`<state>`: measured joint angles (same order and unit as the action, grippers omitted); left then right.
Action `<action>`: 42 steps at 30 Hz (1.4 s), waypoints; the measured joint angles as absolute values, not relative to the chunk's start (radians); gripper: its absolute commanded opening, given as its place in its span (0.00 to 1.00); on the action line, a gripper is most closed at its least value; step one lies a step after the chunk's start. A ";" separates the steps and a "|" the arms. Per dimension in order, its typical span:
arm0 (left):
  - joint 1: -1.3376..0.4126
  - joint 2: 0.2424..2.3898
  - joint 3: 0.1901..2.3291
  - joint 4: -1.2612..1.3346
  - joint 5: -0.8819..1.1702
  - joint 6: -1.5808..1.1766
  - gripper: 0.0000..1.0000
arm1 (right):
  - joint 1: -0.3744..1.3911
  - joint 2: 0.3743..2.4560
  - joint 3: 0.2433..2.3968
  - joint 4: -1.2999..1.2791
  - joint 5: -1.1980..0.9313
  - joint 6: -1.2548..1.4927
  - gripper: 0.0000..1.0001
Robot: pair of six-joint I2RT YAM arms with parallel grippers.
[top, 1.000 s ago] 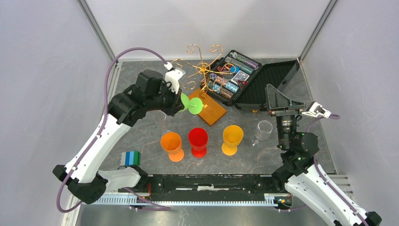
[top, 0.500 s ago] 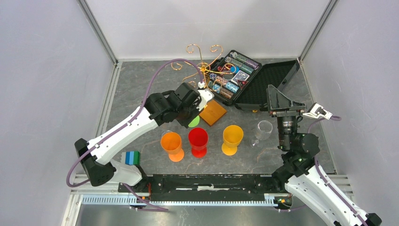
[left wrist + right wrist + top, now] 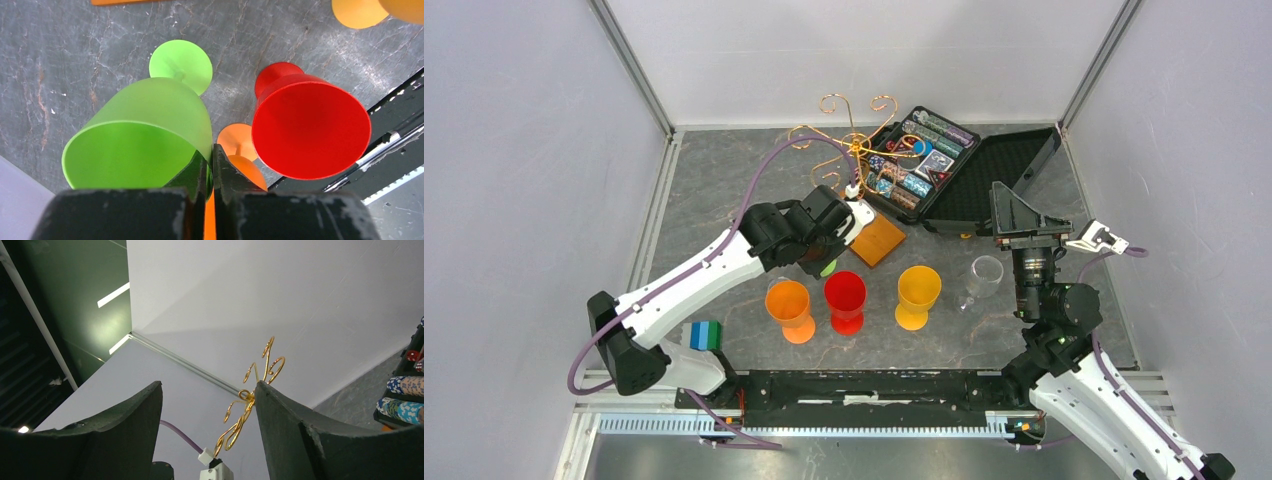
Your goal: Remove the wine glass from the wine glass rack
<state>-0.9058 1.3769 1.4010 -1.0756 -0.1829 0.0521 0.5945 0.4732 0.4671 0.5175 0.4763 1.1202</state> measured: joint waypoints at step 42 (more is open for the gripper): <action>-0.906 1.431 1.310 -0.971 -0.183 -0.011 0.26 | 0.595 0.451 0.467 0.506 0.498 1.119 0.72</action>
<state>-0.9058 1.4307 1.3102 -0.9707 -0.1825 -0.0113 0.5945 0.4507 0.4667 0.5064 0.4976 1.1187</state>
